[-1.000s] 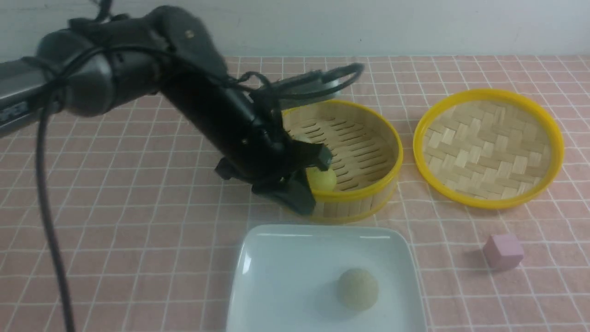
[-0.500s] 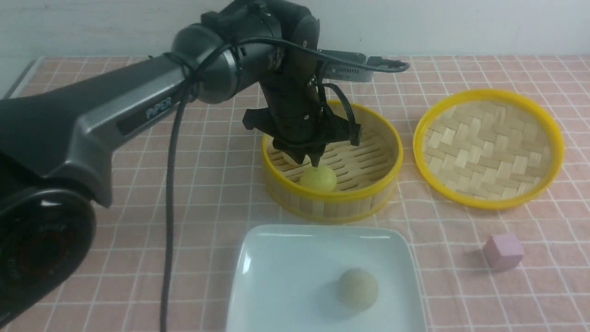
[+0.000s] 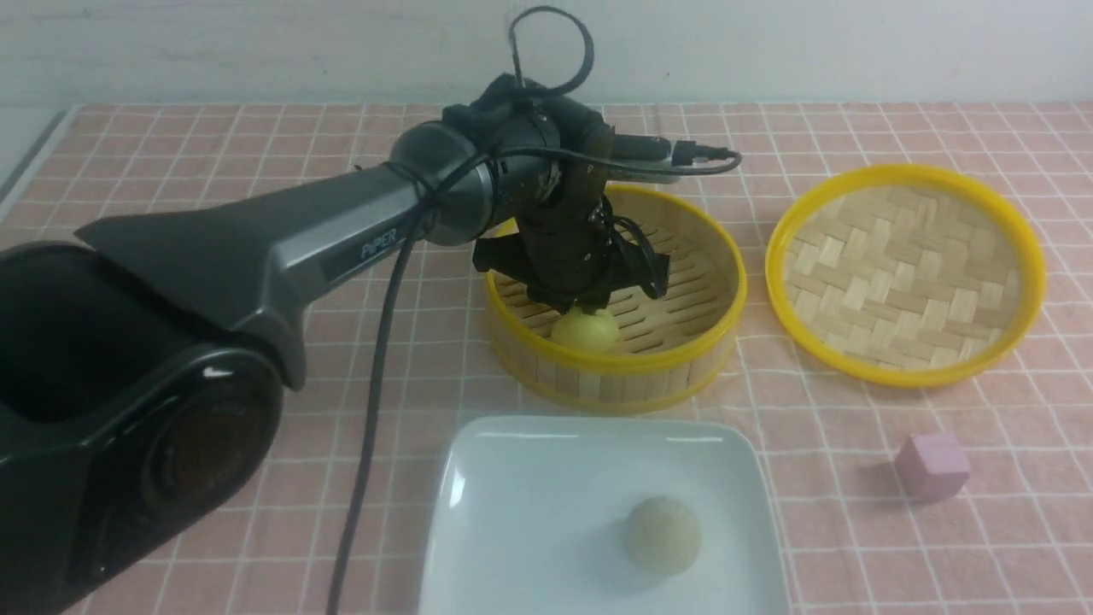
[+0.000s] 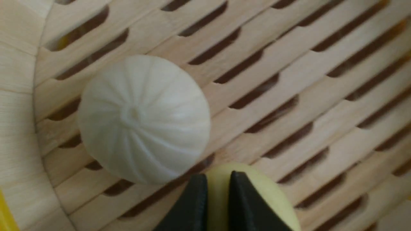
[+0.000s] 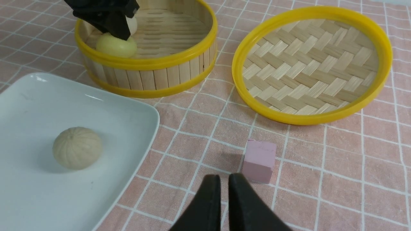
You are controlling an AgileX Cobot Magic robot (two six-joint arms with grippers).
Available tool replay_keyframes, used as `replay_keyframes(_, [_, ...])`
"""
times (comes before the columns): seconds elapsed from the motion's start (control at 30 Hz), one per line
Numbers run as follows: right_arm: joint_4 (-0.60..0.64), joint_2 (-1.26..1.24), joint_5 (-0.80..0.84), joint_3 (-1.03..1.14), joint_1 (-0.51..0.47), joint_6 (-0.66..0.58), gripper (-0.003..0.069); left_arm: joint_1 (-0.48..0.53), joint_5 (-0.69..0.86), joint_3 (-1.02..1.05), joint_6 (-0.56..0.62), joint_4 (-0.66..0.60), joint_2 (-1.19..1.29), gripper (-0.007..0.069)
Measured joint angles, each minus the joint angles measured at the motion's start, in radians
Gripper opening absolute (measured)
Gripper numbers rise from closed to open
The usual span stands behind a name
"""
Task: Put the steamed buns into the plate on the pink tablecloth.
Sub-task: 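Reach into the bamboo steamer and grasp a bun with the left gripper, then carry the bun from the bamboo steamer to the plate with the left gripper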
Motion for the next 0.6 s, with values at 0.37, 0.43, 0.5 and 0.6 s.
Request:
replay_keyframes(0.37, [0.000, 0.000, -0.007, 0.000, 0.000, 0.000, 0.0079, 0.000, 0.223, -0.151, 0.160, -0.067, -0.278, 0.0021])
replay_keyframes(0.43, [0.000, 0.000, -0.008, 0.000, 0.000, 0.000, 0.0082, -0.001, 0.287, -0.159, 0.186, -0.068, -0.355, 0.0021])
replay_keyframes(0.5, [0.000, 0.000, -0.009, 0.000, 0.000, 0.000, 0.0085, -0.001, 0.357, -0.148, 0.202, -0.069, -0.398, 0.0021])
replay_keyframes(0.6, [0.002, 0.000, -0.010, 0.000, 0.000, 0.000, 0.0088, -0.001, 0.388, -0.049, 0.218, -0.102, -0.447, 0.0021])
